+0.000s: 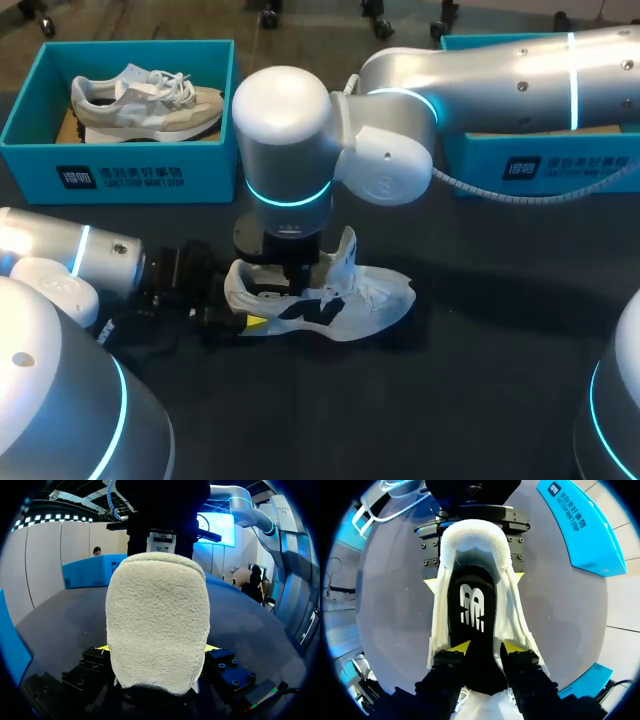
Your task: Take the shoe out of the shoebox, open the shoe tongue, remove and reinsert the insole, then place the shoe into the shoebox
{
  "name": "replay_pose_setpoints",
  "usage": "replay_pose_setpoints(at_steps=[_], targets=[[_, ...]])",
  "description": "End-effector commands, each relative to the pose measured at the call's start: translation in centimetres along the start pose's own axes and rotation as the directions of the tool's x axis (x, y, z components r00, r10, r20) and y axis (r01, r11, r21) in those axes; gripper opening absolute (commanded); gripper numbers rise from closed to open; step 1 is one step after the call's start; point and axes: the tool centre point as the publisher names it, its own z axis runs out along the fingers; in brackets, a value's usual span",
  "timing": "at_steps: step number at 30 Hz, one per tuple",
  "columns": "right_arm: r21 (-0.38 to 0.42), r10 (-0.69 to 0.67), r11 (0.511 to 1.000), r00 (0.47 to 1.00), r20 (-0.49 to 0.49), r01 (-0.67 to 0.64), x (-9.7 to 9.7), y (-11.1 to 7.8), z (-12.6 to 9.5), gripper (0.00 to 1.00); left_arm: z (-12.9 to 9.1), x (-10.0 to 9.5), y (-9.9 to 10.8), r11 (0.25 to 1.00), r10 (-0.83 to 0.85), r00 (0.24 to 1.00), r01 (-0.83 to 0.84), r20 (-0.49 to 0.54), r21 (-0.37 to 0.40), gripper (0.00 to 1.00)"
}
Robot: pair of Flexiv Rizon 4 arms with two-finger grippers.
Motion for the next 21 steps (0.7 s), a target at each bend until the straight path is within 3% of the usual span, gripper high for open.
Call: replay_pose_setpoints(at_steps=[1,21], targets=[[-0.004,0.0,1.0,1.0,0.003,0.0,-0.1,0.4,0.6,0.45,0.1,0.0,0.2,1.0,0.0,1.0,0.0,0.003,0.0,0.0],[-0.028,0.01,1.0,0.997,-0.082,-0.012,1.1,1.3,4.2,0.47,0.1,0.0,0.2,1.0,0.0,1.0,0.0,0.003,0.0,0.0]])
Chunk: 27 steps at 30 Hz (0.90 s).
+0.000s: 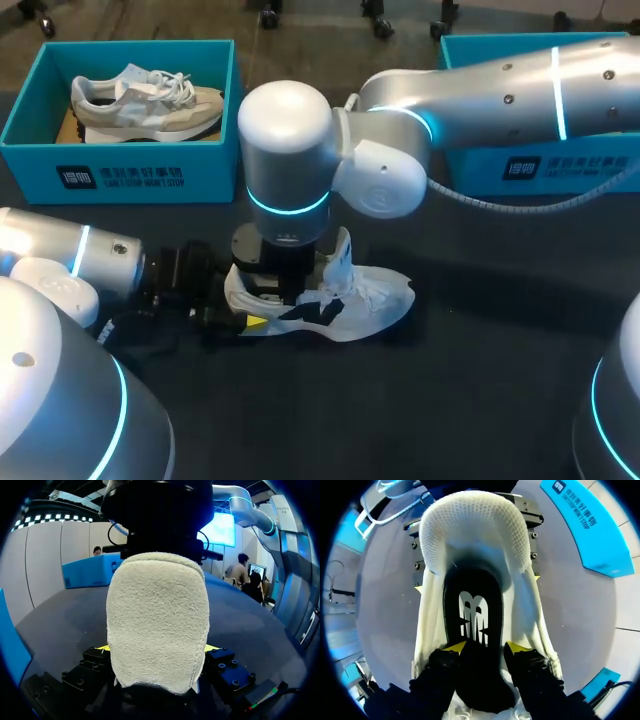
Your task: Take the shoe out of the shoebox, open the shoe tongue, remove and reinsert the insole, then place the shoe into the shoebox
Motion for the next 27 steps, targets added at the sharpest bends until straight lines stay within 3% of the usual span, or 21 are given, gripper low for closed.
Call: replay_pose_setpoints(at_steps=[1,6,14,27], targets=[[0.0,-0.001,1.0,1.0,-0.016,0.001,0.2,0.3,1.4,0.46,0.1,0.0,0.1,1.0,0.0,1.0,0.0,0.003,0.001,0.0],[0.001,0.005,1.0,0.999,-0.033,-0.005,0.6,0.4,1.7,0.4,0.1,0.0,0.1,1.0,0.0,1.0,0.0,0.003,0.001,0.0],[0.01,0.024,1.0,0.998,-0.049,-0.024,1.3,0.2,1.9,0.0,0.1,0.0,0.1,1.0,0.0,1.0,0.0,0.003,0.001,0.0],[0.05,0.078,0.996,0.997,-0.016,-0.077,1.6,-1.4,0.3,0.0,0.1,0.0,0.1,1.0,0.0,1.0,0.0,0.003,0.001,0.0]])
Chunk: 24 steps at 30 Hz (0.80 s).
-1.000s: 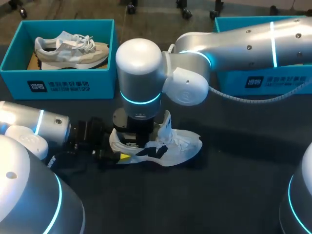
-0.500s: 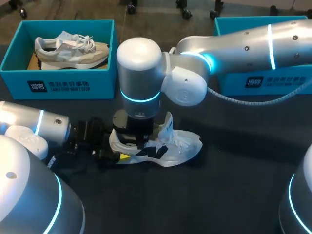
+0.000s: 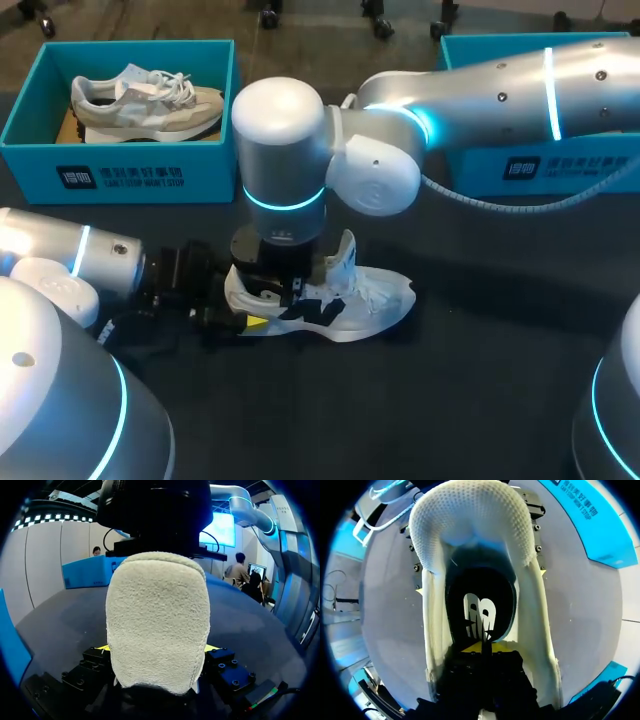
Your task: Take the shoe out of the shoebox, open the shoe tongue, remove and reinsert the insole, then place the shoe into the shoebox
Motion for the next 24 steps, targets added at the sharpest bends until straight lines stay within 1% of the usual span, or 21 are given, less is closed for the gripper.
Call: replay_pose_setpoints(at_steps=[1,8,24], targets=[[0.012,0.014,1.0,1.0,0.025,-0.014,0.7,-1.2,-0.1,0.0,0.1,0.0,0.2,1.0,-0.001,1.0,0.001,0.003,0.0,0.0],[0.025,0.026,0.999,0.998,0.058,-0.028,0.6,-2.1,-1.8,0.0,0.1,0.0,0.2,1.0,-0.001,1.0,0.001,0.003,0.0,0.0],[-0.008,0.053,0.999,0.986,0.16,-0.053,-0.4,-3.0,-5.0,0.0,0.1,0.0,0.2,1.0,-0.001,1.0,0.001,0.003,0.0,0.0]])
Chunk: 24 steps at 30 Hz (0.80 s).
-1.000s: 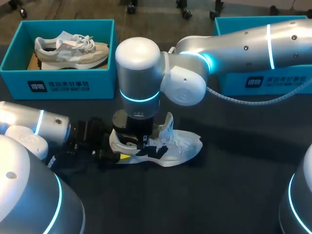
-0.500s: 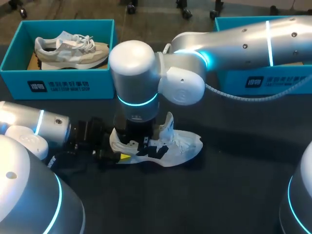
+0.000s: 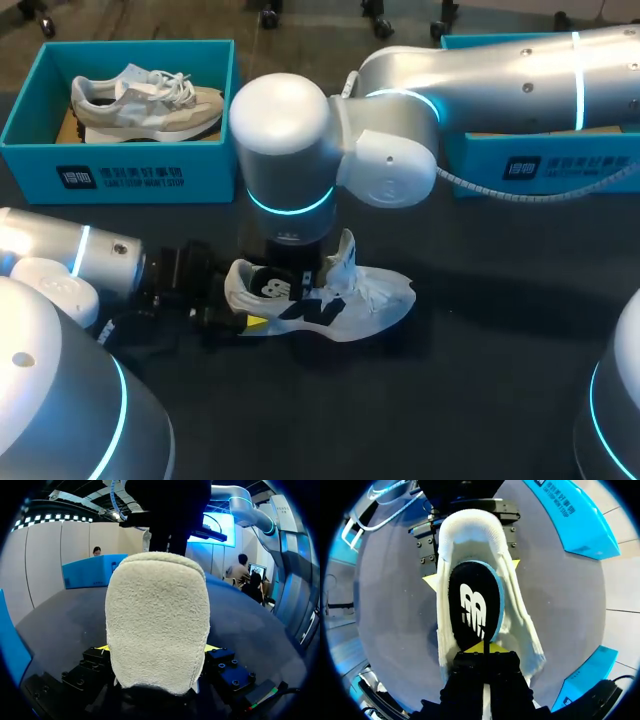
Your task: Take the shoe out of the shoebox, open the shoe tongue, remove and reinsert the insole, then place the shoe into the shoebox
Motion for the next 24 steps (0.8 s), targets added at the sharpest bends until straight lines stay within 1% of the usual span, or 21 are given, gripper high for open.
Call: replay_pose_setpoints(at_steps=[1,5,11,16,24], targets=[[-0.019,0.009,1.0,1.0,0.029,-0.008,0.0,-1.0,-1.2,0.0,0.1,0.0,0.2,1.0,0.0,1.0,0.0,0.003,0.0,0.0],[-0.04,0.022,0.999,0.998,0.06,-0.019,-0.3,-1.1,-2.0,0.0,0.1,0.0,0.2,1.0,0.0,1.0,0.0,0.003,0.0,0.0],[-0.057,0.012,0.998,0.996,0.089,-0.007,-1.2,-0.7,-3.3,0.0,0.1,0.0,0.2,1.0,0.0,1.0,0.0,0.003,0.0,0.0],[-0.077,-0.016,0.997,0.993,0.116,0.025,-2.0,0.3,-4.3,0.0,0.1,0.0,0.2,1.0,0.0,1.0,0.0,0.003,0.0,0.0],[-0.104,-0.064,0.992,0.99,0.128,0.077,-3.1,2.1,-5.2,0.0,0.1,0.0,0.2,1.0,0.0,1.0,0.0,0.003,0.0,0.0]])
